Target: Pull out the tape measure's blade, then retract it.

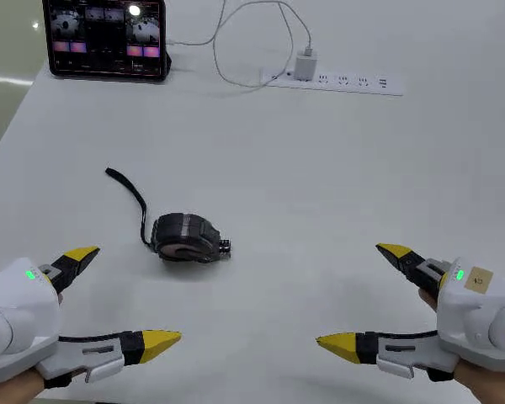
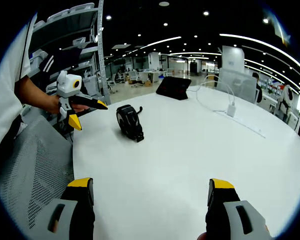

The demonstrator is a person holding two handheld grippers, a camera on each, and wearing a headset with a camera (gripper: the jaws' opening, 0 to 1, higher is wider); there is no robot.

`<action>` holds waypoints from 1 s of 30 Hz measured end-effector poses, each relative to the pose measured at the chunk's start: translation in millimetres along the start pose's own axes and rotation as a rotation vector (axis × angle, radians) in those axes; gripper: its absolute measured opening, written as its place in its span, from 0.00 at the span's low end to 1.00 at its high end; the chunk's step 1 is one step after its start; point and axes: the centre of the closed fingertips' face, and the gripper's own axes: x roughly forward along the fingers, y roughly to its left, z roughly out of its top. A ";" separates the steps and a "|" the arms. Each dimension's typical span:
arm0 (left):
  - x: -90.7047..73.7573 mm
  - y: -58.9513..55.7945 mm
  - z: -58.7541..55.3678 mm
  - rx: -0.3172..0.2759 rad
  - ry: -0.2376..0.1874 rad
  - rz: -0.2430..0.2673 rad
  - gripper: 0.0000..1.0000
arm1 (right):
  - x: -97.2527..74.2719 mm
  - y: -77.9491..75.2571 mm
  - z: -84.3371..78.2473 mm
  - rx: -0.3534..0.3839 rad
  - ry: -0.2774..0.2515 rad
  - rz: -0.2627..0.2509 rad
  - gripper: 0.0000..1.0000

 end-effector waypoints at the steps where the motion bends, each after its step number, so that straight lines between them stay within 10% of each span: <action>1: -0.2 1.2 -1.0 -0.005 -0.001 0.004 0.99 | -1.6 0.3 -1.6 0.007 -0.003 -0.004 0.94; 30: -0.7 -2.1 -2.7 -0.014 0.002 -0.006 0.99 | -7.3 -3.2 -15.9 0.006 0.025 -0.007 0.94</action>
